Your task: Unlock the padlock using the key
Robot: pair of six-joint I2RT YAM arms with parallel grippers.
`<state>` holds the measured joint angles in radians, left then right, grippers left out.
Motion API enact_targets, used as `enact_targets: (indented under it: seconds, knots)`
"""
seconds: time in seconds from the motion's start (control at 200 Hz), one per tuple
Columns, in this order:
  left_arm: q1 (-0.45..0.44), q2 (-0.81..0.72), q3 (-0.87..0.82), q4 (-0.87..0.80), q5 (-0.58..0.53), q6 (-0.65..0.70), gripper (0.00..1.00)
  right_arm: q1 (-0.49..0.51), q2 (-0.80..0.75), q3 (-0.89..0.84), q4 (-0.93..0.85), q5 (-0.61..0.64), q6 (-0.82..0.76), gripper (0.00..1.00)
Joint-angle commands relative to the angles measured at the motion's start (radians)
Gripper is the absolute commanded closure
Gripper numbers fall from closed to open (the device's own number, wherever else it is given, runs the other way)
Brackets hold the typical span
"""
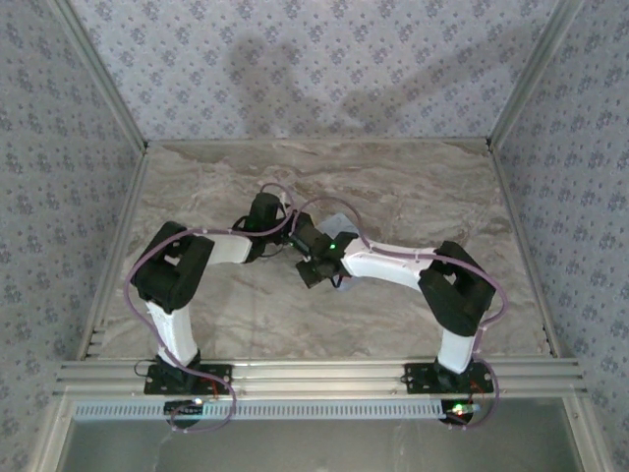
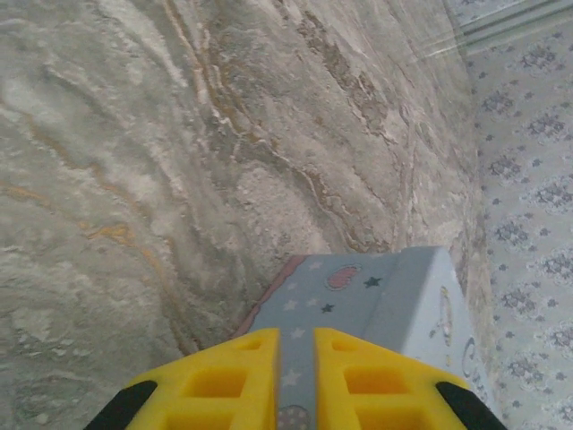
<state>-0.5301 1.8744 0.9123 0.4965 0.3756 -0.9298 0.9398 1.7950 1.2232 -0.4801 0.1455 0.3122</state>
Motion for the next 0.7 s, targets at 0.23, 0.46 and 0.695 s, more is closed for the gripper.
enact_targets:
  seconds: [0.23,0.46,0.695]
  knots:
    - [-0.019,0.008,-0.052,-0.058,0.016,-0.002,0.81,0.066,-0.017,-0.021,0.097,0.041,0.031,1.00]
    - [0.049,-0.088,-0.125,-0.038,-0.016,-0.017,0.73,0.089,-0.091,-0.065,0.090,0.043,-0.023,1.00]
    - [0.105,-0.231,-0.193,-0.093,-0.053,0.020,0.68,0.110,-0.177,-0.123,0.101,0.029,-0.028,1.00]
